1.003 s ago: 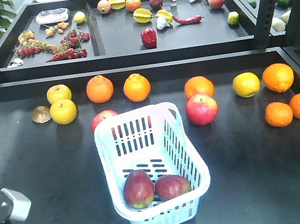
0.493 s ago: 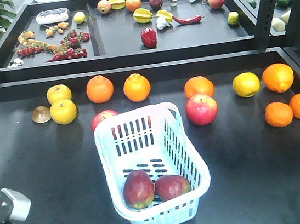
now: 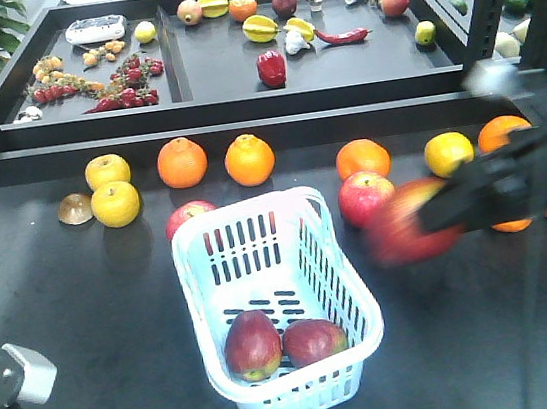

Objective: Pick three apples into basket with both arms

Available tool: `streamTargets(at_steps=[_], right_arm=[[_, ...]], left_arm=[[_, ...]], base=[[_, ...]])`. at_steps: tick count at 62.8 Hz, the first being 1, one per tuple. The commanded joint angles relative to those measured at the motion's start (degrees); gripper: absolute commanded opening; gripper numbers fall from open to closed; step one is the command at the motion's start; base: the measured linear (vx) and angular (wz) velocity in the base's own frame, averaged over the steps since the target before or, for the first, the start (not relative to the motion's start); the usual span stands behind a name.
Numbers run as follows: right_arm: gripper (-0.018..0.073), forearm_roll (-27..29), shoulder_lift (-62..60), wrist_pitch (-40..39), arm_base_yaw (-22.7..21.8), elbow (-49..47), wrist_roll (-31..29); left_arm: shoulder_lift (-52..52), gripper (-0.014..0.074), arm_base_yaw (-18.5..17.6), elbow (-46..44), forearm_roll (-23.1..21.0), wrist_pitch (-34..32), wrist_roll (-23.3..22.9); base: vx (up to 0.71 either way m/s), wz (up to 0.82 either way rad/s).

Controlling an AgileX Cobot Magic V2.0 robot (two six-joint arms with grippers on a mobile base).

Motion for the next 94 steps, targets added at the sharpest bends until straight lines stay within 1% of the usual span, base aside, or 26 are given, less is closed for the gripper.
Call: streamTargets(at_steps=[1, 3, 9, 15, 20, 27, 33, 37, 40, 43, 46, 48, 51, 52, 54, 55, 58, 59, 62, 72, 76, 86, 94], right_arm=[[-0.0002, 3.2, -1.6, -6.9, 7.1, -1.6, -0.9], [0.0000, 3.1, -1.0, -10.0, 9.7, -1.6, -0.9], [0.0038, 3.0, 1.1, -15.9, 15.3, -1.6, -1.8], [0.0127, 2.5, 3.8, -19.8, 19.2, -1.6, -2.5], [0.0266, 2.4, 5.9, -22.1, 21.1, -1.6, -2.7], [0.0501, 2.8, 7.9, -26.0, 22.5, -1.6, -2.2], [0.0632, 4.5, 7.9, -26.5, 22.5, -1.7, -1.8], [0.0660, 5.0, 7.3, -26.1, 22.4, -1.7, -1.7], [0.0650, 4.8, 6.6, -25.2, 22.4, -1.7, -1.6], [0.0619, 4.2, 5.5, -24.0, 22.4, -1.7, -1.3], [0.0566, 3.4, 4.3, -22.7, 22.4, -1.7, -0.9], [0.0514, 2.7, 3.6, -22.1, 22.4, -1.7, -0.3], [0.0422, 0.8, 2.1, -21.4, 22.4, -1.7, 1.4], [0.0375, -0.1, 1.4, -21.1, 22.4, -1.7, 1.8], [0.0309, -1.4, 0.5, -20.6, 22.4, -1.7, 2.5], [0.0256, -2.3, -0.3, -20.3, 22.4, -1.6, 3.1], [0.0150, -4.5, -2.0, -19.3, 22.4, -1.6, 4.2], [0.0096, -4.9, -2.4, -18.9, 22.4, -1.6, 4.6], [-0.0018, -6.5, -4.4, -17.5, 22.4, -1.6, 5.3], [-0.0007, -10.5, -10.6, -11.1, 22.4, -1.0, 7.3], [-0.0005, -12.7, -13.8, -9.8, 22.4, 0.1, 8.0], [-0.0005, -20.4, -24.5, -10.4, 22.4, 7.5, 12.3], [-0.0005, -25.3, -35.6, -14.1, 22.4, 17.4, 15.4]], left_arm=[[-0.7, -0.0006, 0.0, -1.2, -3.0, -1.5, -0.3], [-0.7, -0.0006, 0.0, -1.2, -3.0, -1.5, -0.3], [-0.7, -0.0006, 0.0, -1.2, -2.9, -1.5, -0.3], [-0.7, -0.0006, 0.0, -1.2, -2.9, -1.5, -0.3], [-0.7, -0.0006, 0.0, -1.2, -2.9, -1.5, -0.3], [-0.7, -0.0006, 0.0, -1.2, -2.9, -1.5, -0.4], [-0.7, -0.0006, 0.0, -1.2, -2.9, -1.5, -0.4], [-0.7, -0.0006, 0.0, -1.2, -3.0, -1.5, -0.3], [-0.7, -0.0006, 0.0, -1.2, -3.0, -1.5, -0.3], [-0.7, -0.0006, 0.0, -1.2, -3.0, -1.5, -0.3], [-0.7, -0.0006, 0.0, -1.2, -3.0, -1.6, -0.4], [-0.7, -0.0006, 0.0, -1.2, -3.0, -1.7, -0.6], [-0.7, -0.0006, 0.0, -1.2, -3.0, -1.8, -1.0], [-0.7, -0.0006, 0.0, -1.2, -3.0, -1.8, -1.1], [-0.7, -0.0006, 0.0, -1.2, -3.0, -1.8, -1.4], [-0.7, -0.0006, 0.0, -1.2, -3.0, -1.7, -1.5], [-0.7, -0.0006, 0.0, -1.2, -3.0, -1.7, -1.5], [-0.7, -0.0006, 0.0, -1.2, -3.0, -1.7, -1.5], [-0.7, -0.0006, 0.0, -1.2, -3.0, -1.7, -1.8], [-0.7, -0.0006, 0.0, -1.2, -3.0, -1.7, -1.9], [-0.7, -0.0006, 0.0, -1.2, -3.0, -1.7, -1.9], [-0.7, -0.0006, 0.0, -1.2, -2.9, -1.7, -1.9], [-0.7, -0.0006, 0.0, -1.2, -2.9, -1.7, -1.9]], base=[[0.00, 0.00], [0.00, 0.00], [0.00, 0.00], [0.00, 0.00], [0.00, 0.00], [0.00, 0.00], [0.00, 0.00], [0.00, 0.00], [0.00, 0.00], [0.00, 0.00], [0.00, 0.00], [0.00, 0.00], [0.00, 0.00], [0.00, 0.00], [0.00, 0.00], [0.00, 0.00], [0.00, 0.00], [0.00, 0.00], [0.00, 0.00], [0.00, 0.00], [0.00, 0.00], [0.00, 0.00], [0.00, 0.00]])
